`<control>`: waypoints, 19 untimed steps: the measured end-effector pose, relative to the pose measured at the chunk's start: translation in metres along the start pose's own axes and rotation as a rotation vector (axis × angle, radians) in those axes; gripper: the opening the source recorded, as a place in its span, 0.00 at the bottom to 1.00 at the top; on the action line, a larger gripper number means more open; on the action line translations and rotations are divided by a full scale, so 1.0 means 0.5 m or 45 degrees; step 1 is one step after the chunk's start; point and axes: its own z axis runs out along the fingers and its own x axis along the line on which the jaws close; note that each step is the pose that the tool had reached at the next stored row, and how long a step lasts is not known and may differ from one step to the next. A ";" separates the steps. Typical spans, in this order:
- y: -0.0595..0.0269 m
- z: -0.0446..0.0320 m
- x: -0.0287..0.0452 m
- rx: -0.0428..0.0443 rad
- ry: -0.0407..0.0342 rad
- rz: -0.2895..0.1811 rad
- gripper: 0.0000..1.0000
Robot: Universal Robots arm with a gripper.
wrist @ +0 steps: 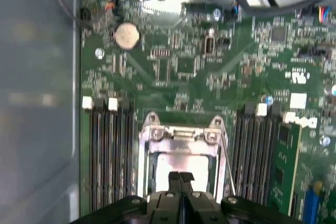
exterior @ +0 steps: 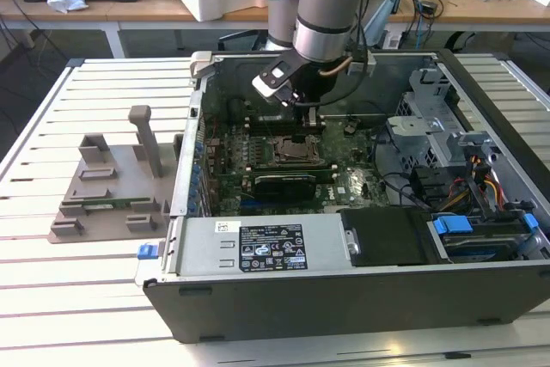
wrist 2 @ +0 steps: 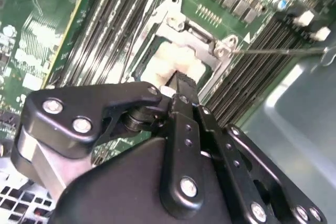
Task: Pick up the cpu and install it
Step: 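Close the cpu cover, then install the first cpu locking lever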
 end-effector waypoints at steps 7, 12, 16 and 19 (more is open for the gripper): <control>-0.005 -0.059 0.002 0.000 0.0001 0.000 0.11; -0.008 -0.083 0.002 0.000 0.0005 0.000 0.11; -0.008 -0.083 0.002 0.000 0.0002 0.000 0.11; -0.008 -0.083 0.002 0.000 0.0002 0.000 0.11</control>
